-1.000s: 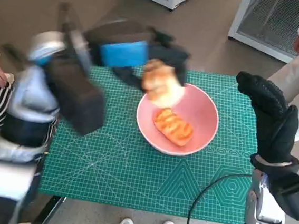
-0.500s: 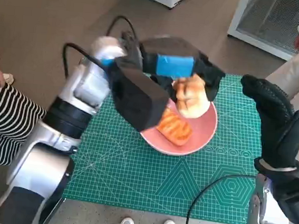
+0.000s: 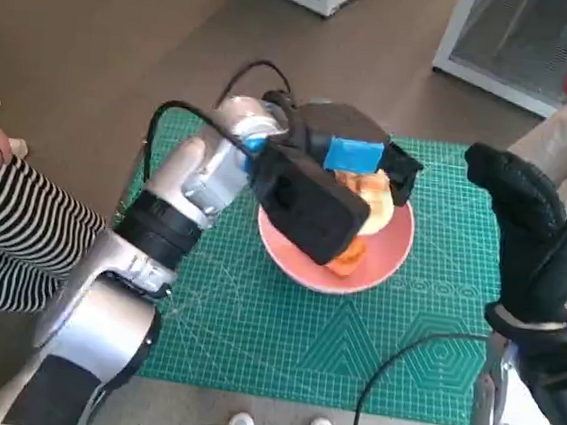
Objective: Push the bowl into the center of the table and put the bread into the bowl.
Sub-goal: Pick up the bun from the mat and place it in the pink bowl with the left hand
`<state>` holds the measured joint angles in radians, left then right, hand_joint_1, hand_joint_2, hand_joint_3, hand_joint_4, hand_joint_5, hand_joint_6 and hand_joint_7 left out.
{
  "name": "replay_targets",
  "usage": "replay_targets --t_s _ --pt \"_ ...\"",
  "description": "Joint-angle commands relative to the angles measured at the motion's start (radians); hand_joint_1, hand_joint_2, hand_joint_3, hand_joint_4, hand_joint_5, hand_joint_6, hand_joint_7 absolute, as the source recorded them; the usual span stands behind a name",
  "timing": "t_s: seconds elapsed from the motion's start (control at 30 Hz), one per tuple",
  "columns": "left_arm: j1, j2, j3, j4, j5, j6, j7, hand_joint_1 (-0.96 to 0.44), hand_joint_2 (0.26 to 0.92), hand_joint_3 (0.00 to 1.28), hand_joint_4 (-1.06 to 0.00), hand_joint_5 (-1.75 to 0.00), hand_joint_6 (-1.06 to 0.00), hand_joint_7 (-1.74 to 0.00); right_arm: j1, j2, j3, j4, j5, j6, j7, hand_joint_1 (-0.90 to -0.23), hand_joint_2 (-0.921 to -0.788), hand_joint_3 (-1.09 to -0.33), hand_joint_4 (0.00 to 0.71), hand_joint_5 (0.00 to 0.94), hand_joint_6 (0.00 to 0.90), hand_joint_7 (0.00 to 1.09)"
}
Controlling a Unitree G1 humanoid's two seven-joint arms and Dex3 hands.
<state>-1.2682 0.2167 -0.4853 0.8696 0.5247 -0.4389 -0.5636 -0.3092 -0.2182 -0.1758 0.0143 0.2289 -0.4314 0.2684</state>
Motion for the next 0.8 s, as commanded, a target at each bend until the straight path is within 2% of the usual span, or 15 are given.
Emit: replay_targets --t_s 0.03,0.27,0.43,0.7,0.8 --pt "0.031 0.004 -0.02 -0.006 0.041 -0.04 0.079 -0.07 0.792 0.05 -0.24 -0.02 -0.37 -0.12 0.022 0.006 0.003 0.0 -0.016 0.018 -0.014 -0.681 -0.921 -0.69 0.107 0.001 0.038 0.45" --pt "0.059 0.013 -0.01 -0.002 0.032 -0.056 0.108 -0.14 0.77 0.02 -0.16 0.0 -0.34 -0.05 0.013 0.006 0.006 0.002 -0.018 0.02 -0.021 -0.676 -0.921 -0.688 0.102 0.0 0.033 0.45" --pt "0.069 0.019 0.029 -0.007 -0.026 -0.039 0.061 -0.11 0.763 0.01 -0.12 0.0 -0.31 -0.03 0.004 0.006 0.009 0.002 -0.017 0.023 -0.025 -0.675 -0.921 -0.688 0.1 0.0 0.028 0.45" --pt "0.123 0.048 0.182 -0.093 -0.239 0.017 -0.049 -0.11 0.764 0.01 -0.11 0.0 -0.29 -0.01 -0.013 0.004 0.008 0.011 -0.01 0.027 -0.023 -0.666 -0.921 -0.69 0.1 0.0 0.026 0.45" --pt "0.173 0.055 0.274 -0.129 -0.376 -0.002 -0.087 -0.26 0.78 0.01 -0.11 0.0 -0.27 0.0 -0.024 0.004 0.009 0.012 -0.008 0.032 -0.022 -0.663 -0.921 -0.69 0.1 0.0 0.029 0.45"
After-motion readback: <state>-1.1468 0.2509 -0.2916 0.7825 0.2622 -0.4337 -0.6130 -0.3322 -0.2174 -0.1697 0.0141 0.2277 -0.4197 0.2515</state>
